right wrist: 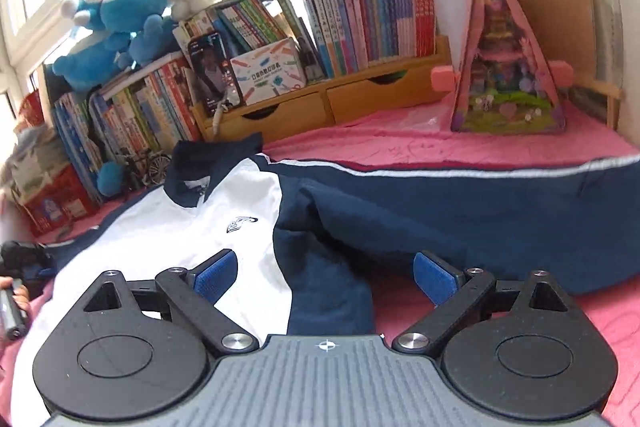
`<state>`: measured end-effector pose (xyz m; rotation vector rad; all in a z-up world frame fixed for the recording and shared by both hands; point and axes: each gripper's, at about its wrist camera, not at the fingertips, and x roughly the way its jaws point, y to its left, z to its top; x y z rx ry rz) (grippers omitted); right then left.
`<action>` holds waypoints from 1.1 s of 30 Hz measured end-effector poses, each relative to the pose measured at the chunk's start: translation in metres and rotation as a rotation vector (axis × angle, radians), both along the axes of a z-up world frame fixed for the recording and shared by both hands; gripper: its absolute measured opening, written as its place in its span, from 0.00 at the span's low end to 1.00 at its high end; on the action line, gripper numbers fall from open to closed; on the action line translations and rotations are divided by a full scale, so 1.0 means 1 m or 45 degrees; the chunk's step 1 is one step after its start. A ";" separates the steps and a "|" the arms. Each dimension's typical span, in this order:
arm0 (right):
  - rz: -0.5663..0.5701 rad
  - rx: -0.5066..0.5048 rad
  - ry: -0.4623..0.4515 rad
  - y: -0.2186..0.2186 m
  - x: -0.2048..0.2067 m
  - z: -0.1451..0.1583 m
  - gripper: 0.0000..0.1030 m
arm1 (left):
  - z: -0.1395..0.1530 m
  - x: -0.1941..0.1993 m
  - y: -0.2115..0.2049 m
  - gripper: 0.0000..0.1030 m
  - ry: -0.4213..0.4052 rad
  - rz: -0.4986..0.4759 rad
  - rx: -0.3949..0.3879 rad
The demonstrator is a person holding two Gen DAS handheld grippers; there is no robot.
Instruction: Fold clothes
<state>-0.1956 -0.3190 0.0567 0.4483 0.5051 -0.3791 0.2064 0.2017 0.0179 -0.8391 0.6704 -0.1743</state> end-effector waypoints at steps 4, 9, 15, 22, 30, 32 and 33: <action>-0.099 -0.058 0.041 -0.011 -0.020 0.003 0.93 | 0.047 0.010 0.025 0.01 -0.256 0.137 0.243; -0.119 0.220 -0.034 -0.038 -0.025 -0.014 0.96 | 0.046 0.017 0.023 0.02 -0.178 0.050 0.423; -0.073 0.620 -0.158 -0.058 0.010 -0.049 0.98 | 0.018 0.006 0.032 0.16 -0.083 -0.033 0.251; -0.250 0.616 -0.162 -0.083 0.074 -0.059 0.83 | -0.004 0.006 0.021 0.40 -0.012 -0.041 0.146; -0.529 -0.023 -0.084 -0.139 0.103 0.007 0.11 | 0.014 0.024 0.015 0.06 -0.083 0.012 0.233; -0.509 -0.038 -0.018 -0.149 0.101 0.008 0.15 | 0.022 0.004 0.011 0.16 -0.126 -0.060 0.319; -0.481 -0.042 0.010 -0.149 0.098 0.007 0.19 | 0.025 -0.006 0.009 0.22 -0.148 -0.097 0.362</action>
